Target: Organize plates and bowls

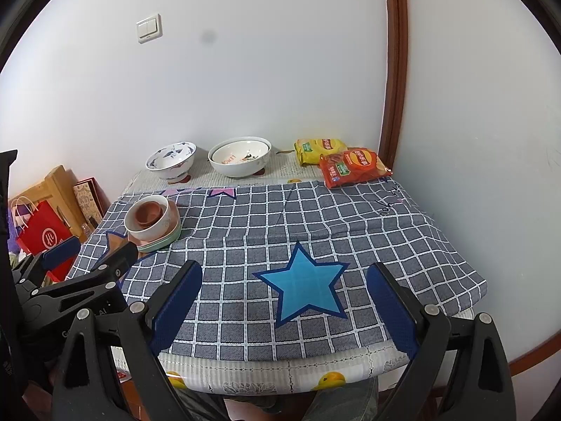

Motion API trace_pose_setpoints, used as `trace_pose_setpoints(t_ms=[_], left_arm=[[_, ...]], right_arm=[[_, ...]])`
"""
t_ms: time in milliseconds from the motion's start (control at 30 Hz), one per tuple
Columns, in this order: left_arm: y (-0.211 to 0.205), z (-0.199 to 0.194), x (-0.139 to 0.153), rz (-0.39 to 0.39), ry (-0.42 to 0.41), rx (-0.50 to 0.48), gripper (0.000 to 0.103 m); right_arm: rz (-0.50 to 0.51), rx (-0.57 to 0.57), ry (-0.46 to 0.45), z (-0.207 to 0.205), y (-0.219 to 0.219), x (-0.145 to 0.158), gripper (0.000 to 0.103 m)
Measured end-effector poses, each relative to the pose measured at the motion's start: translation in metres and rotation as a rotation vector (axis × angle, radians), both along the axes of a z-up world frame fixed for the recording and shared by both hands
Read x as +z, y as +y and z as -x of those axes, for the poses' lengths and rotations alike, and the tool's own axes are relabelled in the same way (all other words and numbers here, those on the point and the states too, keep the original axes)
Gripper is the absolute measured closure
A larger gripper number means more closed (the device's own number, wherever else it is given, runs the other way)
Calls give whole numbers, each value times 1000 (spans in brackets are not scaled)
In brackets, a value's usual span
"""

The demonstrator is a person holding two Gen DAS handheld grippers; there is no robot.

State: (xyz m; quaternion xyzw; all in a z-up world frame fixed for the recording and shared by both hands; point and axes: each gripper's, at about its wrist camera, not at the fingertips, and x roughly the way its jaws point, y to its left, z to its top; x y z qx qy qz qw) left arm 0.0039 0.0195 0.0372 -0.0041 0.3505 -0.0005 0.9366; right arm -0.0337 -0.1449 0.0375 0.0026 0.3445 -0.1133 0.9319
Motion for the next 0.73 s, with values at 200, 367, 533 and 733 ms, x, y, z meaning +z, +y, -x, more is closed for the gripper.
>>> trace_pose_setpoints(t_ms=[200,367,533,733], left_arm=[[0,1,0,0,-1,1,10],[1,1,0,-4,-2,1,10],[2,1,1,-3,-3,1,10],[0,-6,-2,-3,0,4,10]], right_arm=[[-1,-2,-5,1,1,1,9],[0,0,-7,0,2,3,9],[1,-1,-7,0,3,3,9],[0,-1,-7,-3,3,2,9]])
